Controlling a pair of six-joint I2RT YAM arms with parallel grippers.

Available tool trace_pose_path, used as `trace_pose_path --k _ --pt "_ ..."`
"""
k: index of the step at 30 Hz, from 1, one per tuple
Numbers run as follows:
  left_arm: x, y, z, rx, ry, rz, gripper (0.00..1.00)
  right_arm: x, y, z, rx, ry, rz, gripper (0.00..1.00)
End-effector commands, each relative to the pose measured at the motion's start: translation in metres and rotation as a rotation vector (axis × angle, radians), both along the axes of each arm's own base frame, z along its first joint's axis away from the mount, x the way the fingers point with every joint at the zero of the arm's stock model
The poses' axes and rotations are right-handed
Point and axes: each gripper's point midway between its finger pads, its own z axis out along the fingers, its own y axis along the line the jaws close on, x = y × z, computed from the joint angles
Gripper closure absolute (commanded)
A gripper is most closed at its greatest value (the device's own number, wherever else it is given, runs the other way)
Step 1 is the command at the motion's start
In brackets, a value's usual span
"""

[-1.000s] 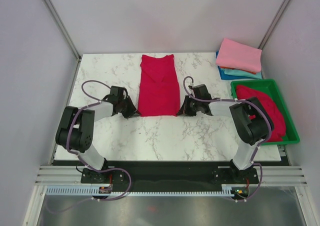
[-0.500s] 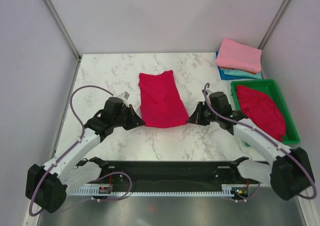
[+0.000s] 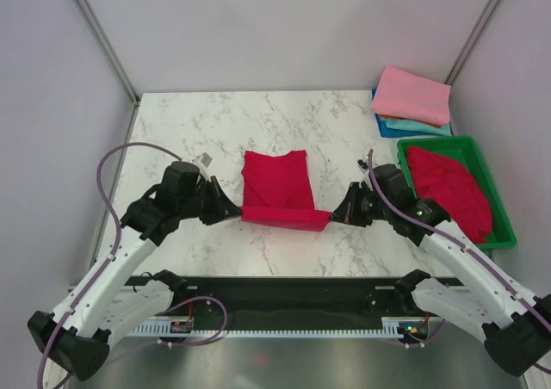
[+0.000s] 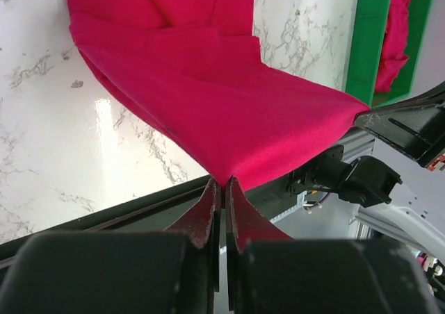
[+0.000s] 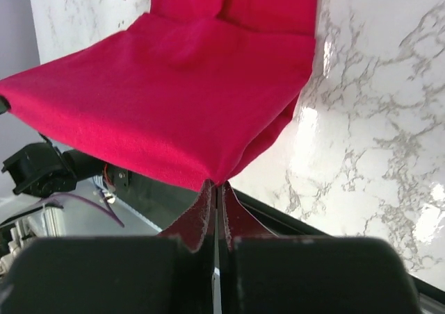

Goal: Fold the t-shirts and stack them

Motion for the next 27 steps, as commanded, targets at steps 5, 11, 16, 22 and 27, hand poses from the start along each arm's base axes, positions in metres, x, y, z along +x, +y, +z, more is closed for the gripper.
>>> trace_pose_path --k 5,11,16,22,27 --pt "0.049 0.005 0.011 0.157 -0.013 0.023 0.98 0.065 -0.007 0.019 -0.196 -0.098 -0.072 1.00" --pt "0.105 0.009 0.019 0.207 -0.026 0.051 0.98 0.116 0.001 0.023 -0.267 -0.131 -0.064 1.00" --pt "0.149 0.013 0.028 0.211 -0.043 0.057 0.98 0.156 0.000 0.015 -0.298 -0.119 -0.072 1.00" --pt "0.206 0.017 -0.003 0.248 0.018 0.059 0.98 0.204 0.004 -0.002 -0.335 -0.102 -0.064 1.00" --pt "0.257 0.014 -0.030 0.239 0.065 0.048 0.98 0.243 0.011 -0.018 -0.339 -0.087 -0.066 1.00"
